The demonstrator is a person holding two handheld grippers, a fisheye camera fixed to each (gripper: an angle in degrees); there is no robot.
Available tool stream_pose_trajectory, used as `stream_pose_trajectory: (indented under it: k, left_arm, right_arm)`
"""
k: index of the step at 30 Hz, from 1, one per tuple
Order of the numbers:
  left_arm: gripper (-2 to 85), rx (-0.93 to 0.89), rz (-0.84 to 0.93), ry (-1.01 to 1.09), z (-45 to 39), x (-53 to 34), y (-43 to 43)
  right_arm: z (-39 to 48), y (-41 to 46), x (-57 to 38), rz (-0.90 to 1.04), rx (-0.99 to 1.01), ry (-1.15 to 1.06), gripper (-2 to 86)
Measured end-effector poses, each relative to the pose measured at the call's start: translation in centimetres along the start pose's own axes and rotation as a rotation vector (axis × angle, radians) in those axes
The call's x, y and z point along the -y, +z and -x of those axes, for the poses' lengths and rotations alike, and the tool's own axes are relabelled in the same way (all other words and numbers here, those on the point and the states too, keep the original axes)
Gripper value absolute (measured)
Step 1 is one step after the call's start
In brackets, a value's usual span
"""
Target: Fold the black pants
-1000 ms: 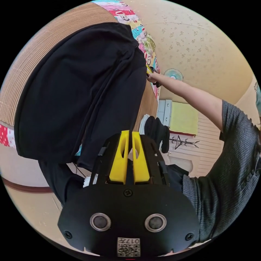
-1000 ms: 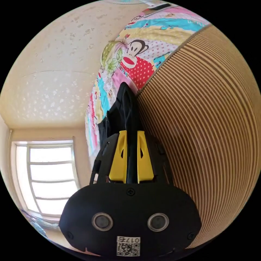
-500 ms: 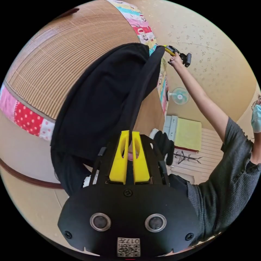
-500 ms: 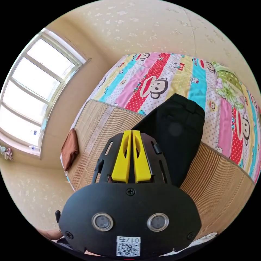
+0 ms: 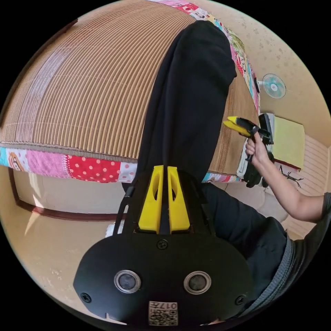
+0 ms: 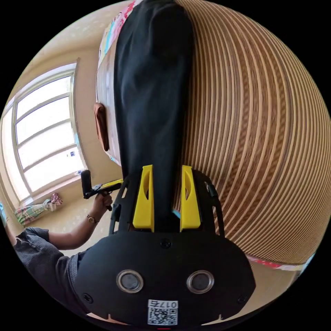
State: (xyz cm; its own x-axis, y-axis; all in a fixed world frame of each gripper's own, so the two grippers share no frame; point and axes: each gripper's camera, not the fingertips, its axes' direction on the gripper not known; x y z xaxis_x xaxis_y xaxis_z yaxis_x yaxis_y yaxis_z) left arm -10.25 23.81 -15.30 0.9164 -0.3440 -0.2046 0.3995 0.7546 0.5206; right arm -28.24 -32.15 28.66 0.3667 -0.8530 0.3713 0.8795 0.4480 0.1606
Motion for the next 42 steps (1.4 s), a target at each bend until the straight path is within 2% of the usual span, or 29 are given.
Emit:
stream_pose_trajectory:
  k: [2,4,7,11,13,16,18,22,29,31,33,35,40,42]
  left_arm:
    - [0.1,0.015,0.046,0.033,-0.4,1.0,-0.2]
    - [0.1,0.034,0.083,0.082,-0.9,1.7,-0.6]
    - [0.0,0.033,0.147,0.173,-1.4,2.6,-1.4]
    - [-0.3,-0.305,0.129,0.327,-1.3,2.7,-5.2]
    - [-0.5,-0.434,0.082,0.305,0.2,2.3,-6.6]
    - [-0.7,-0.355,0.043,0.191,3.1,1.2,-6.6]
    - [-0.8,-0.273,0.053,0.045,4.9,0.9,-5.2]
    - [-0.5,-0.088,0.071,-0.064,5.5,0.9,-4.4]
    - [7.9,-0.123,-0.063,0.027,2.8,5.4,-6.7]
    - [8.3,-0.098,-0.031,0.063,1.9,7.2,-6.3]
    - [8.3,-0.058,0.078,0.117,0.9,9.2,-4.5]
    - [7.3,-0.032,0.150,0.161,0.2,9.7,-3.2]
    - [4.1,-0.033,0.077,0.164,-0.8,7.1,-3.9]
    - [3.8,-0.021,0.123,0.204,-1.7,5.3,-3.2]
  right_arm:
    - [-0.1,3.3,-2.4,0.057,0.034,0.038,9.5]
    - [0.2,4.1,-3.2,0.068,-0.035,0.056,7.5]
    - [1.1,2.3,-3.8,0.047,0.030,0.045,4.4]
    - [3.3,-0.9,-6.2,-0.022,0.090,-0.050,3.2]
    - [3.0,-1.1,-7.1,-0.044,0.099,-0.061,2.9]
    - [1.1,0.1,-7.2,-0.039,0.155,0.011,2.8]
    - [0.6,0.7,-7.2,-0.039,0.099,0.046,2.8]
    - [-0.3,1.7,-6.8,0.055,-0.025,0.120,3.7]
    - [0.5,-2.9,-5.0,-0.128,0.003,0.110,10.2]
    - [0.3,-2.6,-3.1,-0.087,-0.024,0.074,11.0]
    - [-0.3,-1.3,-1.6,0.009,-0.028,0.060,10.7]
    - [-0.9,-0.6,-1.1,0.077,-0.033,0.063,7.2]
    - [-0.6,-1.5,-4.3,0.039,-0.056,0.038,4.2]
    - [-1.3,-1.1,-6.1,0.057,-0.080,0.072,4.1]
